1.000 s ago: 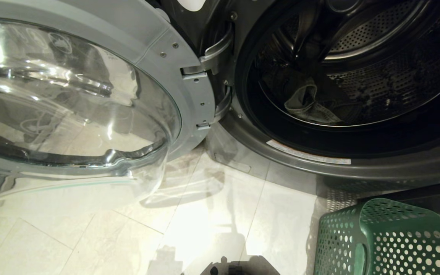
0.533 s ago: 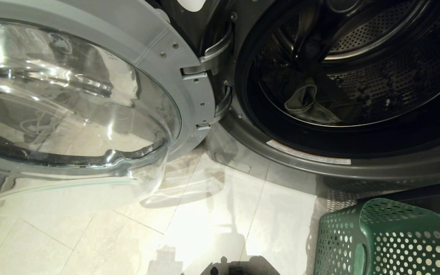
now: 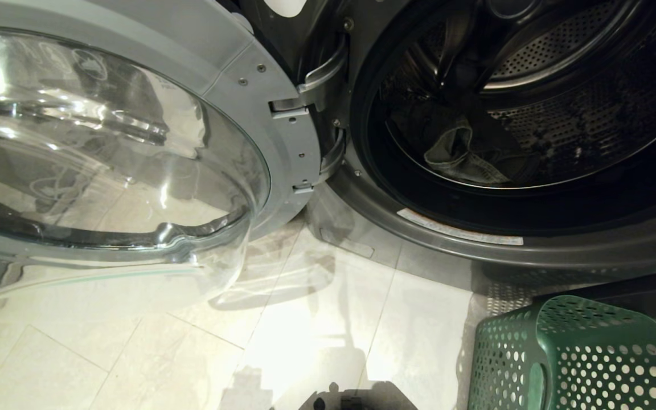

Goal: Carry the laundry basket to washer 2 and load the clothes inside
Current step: Close the washing machine door with the left hand

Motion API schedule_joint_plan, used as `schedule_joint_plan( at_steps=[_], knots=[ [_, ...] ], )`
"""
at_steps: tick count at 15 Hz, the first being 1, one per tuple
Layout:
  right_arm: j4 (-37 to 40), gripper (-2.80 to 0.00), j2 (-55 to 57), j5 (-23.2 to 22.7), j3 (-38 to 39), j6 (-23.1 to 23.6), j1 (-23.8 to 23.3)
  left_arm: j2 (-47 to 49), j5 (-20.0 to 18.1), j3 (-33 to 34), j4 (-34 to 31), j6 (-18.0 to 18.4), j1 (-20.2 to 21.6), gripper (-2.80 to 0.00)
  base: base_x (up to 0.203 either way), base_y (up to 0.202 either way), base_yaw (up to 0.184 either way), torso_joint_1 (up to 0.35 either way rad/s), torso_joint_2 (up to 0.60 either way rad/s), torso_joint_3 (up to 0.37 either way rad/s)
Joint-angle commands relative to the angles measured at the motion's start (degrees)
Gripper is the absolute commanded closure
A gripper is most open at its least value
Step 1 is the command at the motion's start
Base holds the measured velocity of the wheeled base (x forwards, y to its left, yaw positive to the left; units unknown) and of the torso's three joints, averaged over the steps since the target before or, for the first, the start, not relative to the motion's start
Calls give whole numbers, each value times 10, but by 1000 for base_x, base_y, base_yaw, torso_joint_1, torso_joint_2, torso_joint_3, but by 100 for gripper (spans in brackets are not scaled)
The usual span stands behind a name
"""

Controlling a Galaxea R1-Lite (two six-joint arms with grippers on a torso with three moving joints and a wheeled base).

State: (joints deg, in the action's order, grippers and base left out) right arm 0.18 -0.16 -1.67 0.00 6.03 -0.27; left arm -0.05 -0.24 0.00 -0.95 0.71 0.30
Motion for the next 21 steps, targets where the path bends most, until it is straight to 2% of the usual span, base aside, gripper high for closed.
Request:
schedule_joint_plan(
  at_steps=[1,9,16,21],
  knots=[
    [1,0,1,0,0,1,0,0,0,1,0,-1,0,0,0,0,0,0,0,0],
    [1,0,1,-1,0,1,0,0,0,1,0,1,0,0,0,0,0,0,0,0],
    [1,0,1,1,0,4,0,0,-5,1,-1,18,0,0,0,0,0,0,0,0],
    [1,0,1,0,0,2,0,0,-4,1,-1,16,0,0,0,0,0,1,2,162]
  ],
)
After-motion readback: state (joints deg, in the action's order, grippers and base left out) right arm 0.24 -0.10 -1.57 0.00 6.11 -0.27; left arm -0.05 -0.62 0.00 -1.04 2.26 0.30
